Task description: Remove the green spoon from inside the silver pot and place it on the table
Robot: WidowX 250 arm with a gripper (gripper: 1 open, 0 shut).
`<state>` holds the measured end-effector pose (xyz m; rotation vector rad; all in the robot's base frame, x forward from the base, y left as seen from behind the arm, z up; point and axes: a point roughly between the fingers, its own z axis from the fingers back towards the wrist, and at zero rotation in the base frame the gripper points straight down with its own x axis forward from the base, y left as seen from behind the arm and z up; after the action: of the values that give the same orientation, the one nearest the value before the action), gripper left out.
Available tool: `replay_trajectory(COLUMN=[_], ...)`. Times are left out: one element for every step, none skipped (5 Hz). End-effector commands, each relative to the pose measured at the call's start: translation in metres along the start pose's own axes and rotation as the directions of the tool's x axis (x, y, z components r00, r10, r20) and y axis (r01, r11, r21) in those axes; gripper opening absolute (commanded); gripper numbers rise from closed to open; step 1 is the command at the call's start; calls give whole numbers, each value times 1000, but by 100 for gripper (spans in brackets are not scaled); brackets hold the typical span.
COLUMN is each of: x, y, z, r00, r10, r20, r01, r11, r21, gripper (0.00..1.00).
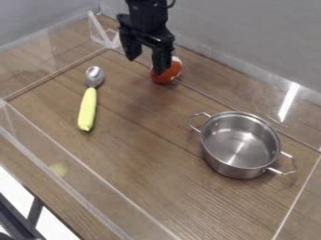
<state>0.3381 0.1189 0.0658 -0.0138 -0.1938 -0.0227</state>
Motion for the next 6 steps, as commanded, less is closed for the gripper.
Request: replay_trajectory(x=[23, 32, 39, 43, 46, 45], y=[-7, -15, -22, -17, -10, -1], z=[22, 27, 29, 20, 10, -6], r00=[998, 998, 996, 996, 996, 998], r10=[10, 36, 62, 72, 83, 56], r20=[60, 61, 57, 49, 40, 31], r01=[-12, -38, -64, -74, -85, -57], r11=[1000, 999, 997, 996, 995, 997], r21=[26, 31, 38, 41, 47, 43], gripper=[100, 100, 100, 100, 100, 100])
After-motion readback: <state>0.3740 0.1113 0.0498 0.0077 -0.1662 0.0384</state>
